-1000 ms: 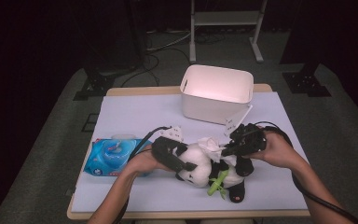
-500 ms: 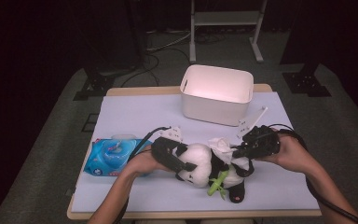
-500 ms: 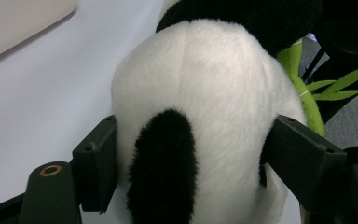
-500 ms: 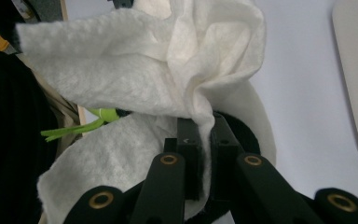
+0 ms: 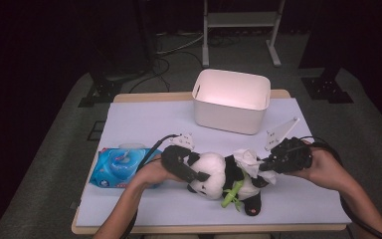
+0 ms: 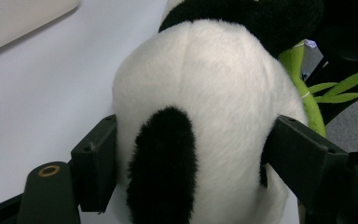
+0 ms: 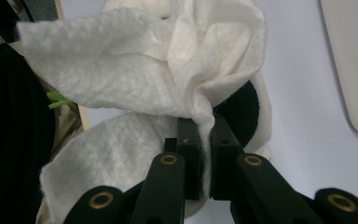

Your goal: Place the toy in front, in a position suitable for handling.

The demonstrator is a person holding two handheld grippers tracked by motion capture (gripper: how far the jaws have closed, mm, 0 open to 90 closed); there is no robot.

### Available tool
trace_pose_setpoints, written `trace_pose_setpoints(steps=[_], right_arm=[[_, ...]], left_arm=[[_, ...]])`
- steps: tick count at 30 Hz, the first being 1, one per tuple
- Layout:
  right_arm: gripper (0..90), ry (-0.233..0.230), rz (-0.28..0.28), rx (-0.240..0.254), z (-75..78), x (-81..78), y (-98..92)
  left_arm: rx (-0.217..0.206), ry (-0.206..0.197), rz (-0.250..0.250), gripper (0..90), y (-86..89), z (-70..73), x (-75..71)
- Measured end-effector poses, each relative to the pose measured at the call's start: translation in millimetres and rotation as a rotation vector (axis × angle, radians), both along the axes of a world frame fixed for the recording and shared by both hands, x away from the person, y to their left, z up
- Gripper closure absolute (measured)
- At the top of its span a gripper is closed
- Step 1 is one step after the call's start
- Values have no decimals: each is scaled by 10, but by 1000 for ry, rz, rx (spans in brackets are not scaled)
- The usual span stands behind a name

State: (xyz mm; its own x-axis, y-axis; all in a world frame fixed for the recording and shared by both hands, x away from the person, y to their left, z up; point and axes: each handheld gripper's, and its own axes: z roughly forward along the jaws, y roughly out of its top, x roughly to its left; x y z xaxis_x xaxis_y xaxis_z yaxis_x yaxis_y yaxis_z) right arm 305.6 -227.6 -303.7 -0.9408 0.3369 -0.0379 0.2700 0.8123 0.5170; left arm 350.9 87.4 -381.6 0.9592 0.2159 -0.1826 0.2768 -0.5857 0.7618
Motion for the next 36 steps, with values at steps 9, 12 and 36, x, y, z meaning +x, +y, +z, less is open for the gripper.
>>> trace_pose_setpoints(steps=[9,12,36], right_arm=[[849,-13,-17,-5,16,15,-33],[849,-19,-7,-2,37,51,19],[849,21,111,-39,-87,336,792]], left_arm=[[7,-21,-9,225,-23,21,-31],[15,-41,-19,225,-41,43,-53],[20,-63,-22,224,-71,77,-81]])
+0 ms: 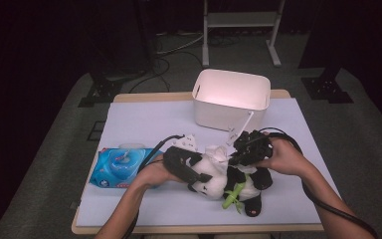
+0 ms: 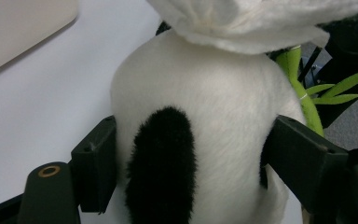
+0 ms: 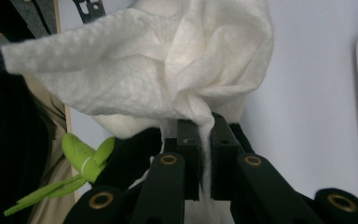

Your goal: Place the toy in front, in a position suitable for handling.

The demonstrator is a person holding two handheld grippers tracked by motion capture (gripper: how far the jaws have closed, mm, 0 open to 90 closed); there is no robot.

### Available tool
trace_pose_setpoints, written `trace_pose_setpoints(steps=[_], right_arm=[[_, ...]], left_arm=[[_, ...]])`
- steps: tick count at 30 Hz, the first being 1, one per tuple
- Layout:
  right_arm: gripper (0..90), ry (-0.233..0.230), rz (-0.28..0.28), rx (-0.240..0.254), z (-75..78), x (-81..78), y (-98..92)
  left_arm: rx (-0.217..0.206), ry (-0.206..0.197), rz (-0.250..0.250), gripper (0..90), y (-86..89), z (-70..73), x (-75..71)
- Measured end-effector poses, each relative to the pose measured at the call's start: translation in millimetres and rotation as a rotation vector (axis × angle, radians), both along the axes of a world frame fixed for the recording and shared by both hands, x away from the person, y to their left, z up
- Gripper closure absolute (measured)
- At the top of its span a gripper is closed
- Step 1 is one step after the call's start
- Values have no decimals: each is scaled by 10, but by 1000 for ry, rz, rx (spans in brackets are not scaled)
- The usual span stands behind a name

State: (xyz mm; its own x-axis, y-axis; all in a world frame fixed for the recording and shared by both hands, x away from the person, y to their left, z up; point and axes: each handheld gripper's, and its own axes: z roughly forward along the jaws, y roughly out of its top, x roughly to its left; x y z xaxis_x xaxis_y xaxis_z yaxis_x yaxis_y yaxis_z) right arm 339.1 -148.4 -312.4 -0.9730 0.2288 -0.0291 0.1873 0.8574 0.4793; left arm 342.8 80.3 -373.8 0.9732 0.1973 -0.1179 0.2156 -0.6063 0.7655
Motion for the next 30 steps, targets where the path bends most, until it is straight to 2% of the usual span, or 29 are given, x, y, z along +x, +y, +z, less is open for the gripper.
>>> trace_pose_setpoints(steps=[19,26,30], right_arm=[[848,-32,64,4,156,42,337],[848,-24,74,5,191,71,459],[848,-16,71,-13,187,78,466]], left_arm=[[-3,-15,1,223,-50,46,-19],[-1,-20,-4,223,-55,56,-23],[-5,-18,-5,222,-32,35,-25]])
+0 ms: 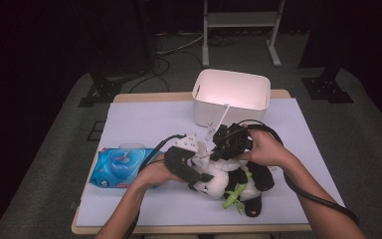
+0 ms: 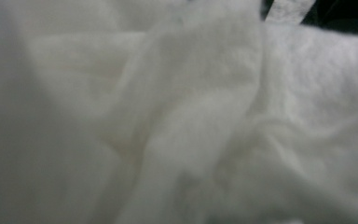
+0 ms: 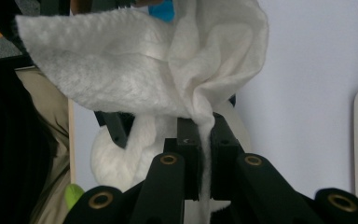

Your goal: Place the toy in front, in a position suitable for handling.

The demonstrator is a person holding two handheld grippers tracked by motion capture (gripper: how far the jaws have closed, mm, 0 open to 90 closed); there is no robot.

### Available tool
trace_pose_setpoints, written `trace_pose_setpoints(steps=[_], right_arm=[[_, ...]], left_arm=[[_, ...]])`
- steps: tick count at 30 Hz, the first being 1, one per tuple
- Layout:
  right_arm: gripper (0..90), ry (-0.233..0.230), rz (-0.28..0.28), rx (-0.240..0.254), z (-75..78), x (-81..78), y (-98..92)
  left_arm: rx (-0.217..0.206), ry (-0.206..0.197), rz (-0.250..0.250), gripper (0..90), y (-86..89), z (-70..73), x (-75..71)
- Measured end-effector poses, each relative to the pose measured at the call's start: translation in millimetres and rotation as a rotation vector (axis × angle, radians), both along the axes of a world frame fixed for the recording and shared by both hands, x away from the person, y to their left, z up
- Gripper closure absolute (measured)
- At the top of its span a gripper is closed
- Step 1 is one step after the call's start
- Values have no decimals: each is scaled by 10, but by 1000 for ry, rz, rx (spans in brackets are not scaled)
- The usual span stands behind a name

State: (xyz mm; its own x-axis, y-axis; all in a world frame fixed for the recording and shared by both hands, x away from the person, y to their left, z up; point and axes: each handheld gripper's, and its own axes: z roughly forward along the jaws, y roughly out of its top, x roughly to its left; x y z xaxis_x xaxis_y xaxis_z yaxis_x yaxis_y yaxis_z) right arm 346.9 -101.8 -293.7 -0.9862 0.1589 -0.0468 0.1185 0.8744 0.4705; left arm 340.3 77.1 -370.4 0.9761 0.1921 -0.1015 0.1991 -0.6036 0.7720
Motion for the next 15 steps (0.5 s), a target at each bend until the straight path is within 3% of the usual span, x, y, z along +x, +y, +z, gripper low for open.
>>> trace_pose_setpoints(steps=[10,15], right_arm=[[846,6,-65,-71,-56,-2,-350],[846,11,-115,-47,-60,-32,-626]], left_arm=[[-12,12,7,212,68,-66,1],[-16,12,7,207,68,-70,-1]])
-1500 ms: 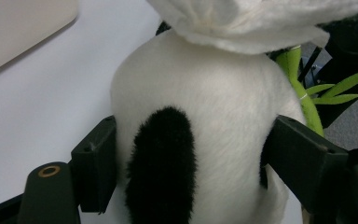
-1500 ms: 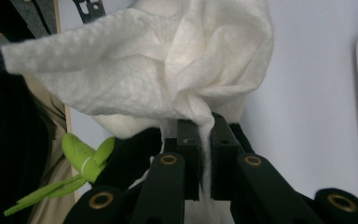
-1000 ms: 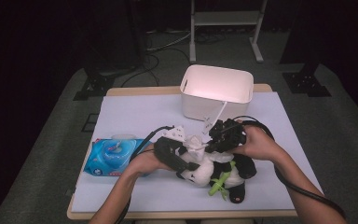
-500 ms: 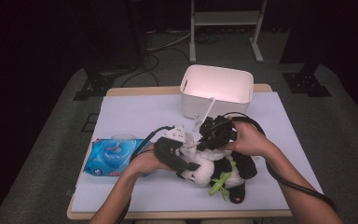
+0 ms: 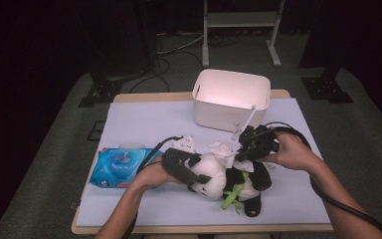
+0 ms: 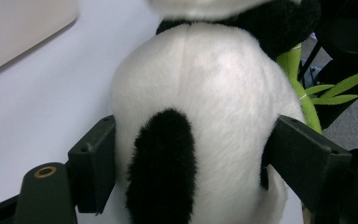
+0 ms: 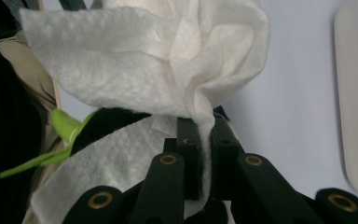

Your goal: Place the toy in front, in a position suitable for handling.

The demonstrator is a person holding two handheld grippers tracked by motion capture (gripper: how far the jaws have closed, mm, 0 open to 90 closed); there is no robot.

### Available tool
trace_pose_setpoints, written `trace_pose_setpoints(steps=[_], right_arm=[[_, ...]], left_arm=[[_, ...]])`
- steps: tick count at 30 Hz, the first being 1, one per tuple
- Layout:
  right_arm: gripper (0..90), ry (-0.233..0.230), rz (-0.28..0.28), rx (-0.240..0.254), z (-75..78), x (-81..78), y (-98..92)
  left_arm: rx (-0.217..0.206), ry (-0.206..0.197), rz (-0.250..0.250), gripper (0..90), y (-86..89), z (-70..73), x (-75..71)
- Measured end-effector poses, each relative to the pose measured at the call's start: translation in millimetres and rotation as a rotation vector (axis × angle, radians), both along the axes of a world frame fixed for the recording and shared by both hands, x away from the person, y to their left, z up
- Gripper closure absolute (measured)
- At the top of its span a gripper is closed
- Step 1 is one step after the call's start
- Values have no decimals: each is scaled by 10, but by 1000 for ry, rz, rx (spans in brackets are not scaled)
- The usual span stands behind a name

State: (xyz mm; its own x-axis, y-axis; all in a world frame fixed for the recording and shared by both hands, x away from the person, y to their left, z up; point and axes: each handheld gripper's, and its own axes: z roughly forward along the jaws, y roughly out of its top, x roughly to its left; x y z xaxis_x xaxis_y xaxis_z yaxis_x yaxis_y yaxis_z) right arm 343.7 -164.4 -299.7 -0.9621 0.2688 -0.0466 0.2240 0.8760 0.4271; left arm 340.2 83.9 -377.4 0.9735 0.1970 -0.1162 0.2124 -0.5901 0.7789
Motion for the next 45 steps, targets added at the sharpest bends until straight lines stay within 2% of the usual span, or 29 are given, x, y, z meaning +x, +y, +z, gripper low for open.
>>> trace_pose_setpoints(steps=[6,11,14,18,19,20,24,34,35,39,42,45], right_arm=[[846,-14,-39,20,41,-112,-284],[846,-8,-61,40,20,-191,-432],[848,0,-61,69,-31,-222,-476],[849,7,-65,80,-74,-240,-482],[850,14,-63,96,-93,-243,-495],[850,18,-61,98,-99,-246,-496],[851,12,-57,100,-117,-275,-488],[854,-10,-42,95,-135,-354,-473],[855,-7,-45,97,-139,-362,-473],[855,-5,-42,102,-153,-374,-478],[854,-4,-39,111,-164,-373,-488],[853,-6,-43,109,-166,-367,-492]], left_arm=[[2,9,4,202,12,-9,-5],[-3,19,8,194,14,-10,-9],[3,24,6,171,5,-3,-9],[29,40,11,128,-14,22,11],[9,82,34,98,-20,40,32],[9,100,31,94,-15,54,55],[15,130,35,83,-43,98,86],[69,149,20,28,-231,126,110],[85,153,12,24,-276,118,119],[106,166,-1,17,-350,103,131],[127,159,-15,17,-412,92,134],[131,136,-25,113,-419,105,137]])
